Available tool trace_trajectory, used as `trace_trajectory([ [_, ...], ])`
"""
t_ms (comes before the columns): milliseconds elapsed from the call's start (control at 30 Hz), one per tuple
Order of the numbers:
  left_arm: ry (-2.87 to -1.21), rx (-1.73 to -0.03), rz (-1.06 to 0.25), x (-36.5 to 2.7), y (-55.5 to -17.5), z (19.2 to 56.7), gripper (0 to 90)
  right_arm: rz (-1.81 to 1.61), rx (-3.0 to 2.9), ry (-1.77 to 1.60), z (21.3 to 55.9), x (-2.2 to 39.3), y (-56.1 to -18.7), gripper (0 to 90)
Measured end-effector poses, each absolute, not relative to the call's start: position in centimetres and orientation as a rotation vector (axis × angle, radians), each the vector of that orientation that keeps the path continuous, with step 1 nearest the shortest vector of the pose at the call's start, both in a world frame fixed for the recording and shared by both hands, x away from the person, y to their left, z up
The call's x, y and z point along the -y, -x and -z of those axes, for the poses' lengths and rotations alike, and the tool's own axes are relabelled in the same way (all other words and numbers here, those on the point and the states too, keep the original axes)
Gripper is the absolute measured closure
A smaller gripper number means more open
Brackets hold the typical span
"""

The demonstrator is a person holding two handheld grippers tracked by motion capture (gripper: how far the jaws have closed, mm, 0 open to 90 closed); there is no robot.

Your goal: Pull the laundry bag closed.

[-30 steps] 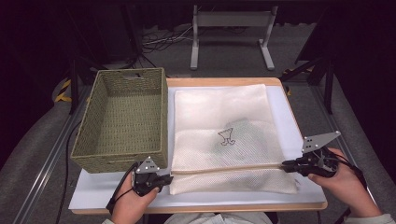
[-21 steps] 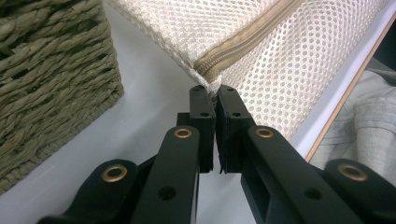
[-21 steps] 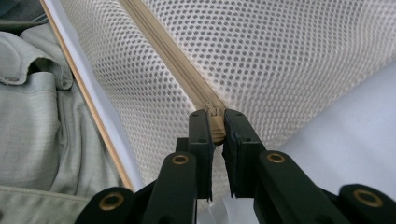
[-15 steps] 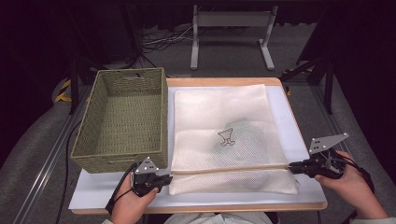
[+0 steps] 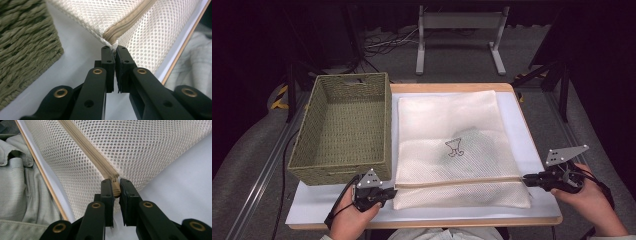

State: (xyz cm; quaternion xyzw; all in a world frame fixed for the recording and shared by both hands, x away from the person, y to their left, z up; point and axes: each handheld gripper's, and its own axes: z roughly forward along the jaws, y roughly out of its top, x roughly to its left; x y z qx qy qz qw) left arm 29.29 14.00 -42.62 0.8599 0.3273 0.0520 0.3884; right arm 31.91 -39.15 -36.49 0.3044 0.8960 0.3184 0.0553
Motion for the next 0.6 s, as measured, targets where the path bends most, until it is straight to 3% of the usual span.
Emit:
trace_trajectory([
  [133, -2.179, -0.822, -0.122, -14.0, -29.2, 42.5, 83.6, -0.968, -2.716, -0.938, 36.5, 39.0, -31.9, 76.9],
  [333, -2.166, -0.794, -0.129, -14.3, -28.7, 42.0, 63.4, -1.04, -2.656, -0.954, 35.6, 39.1, -31.8, 67.1],
  [433, -2.13, -0.773, -0.149, -14.9, -28.6, 41.3, 57.5, -1.126, -2.569, -0.92, 34.7, 38.7, -31.5, 59.6],
  [600, -2.099, -0.789, -0.186, -15.9, -28.7, 40.8, 51.2, -1.211, -2.458, -0.918, 33.9, 38.8, -31.5, 54.3],
])
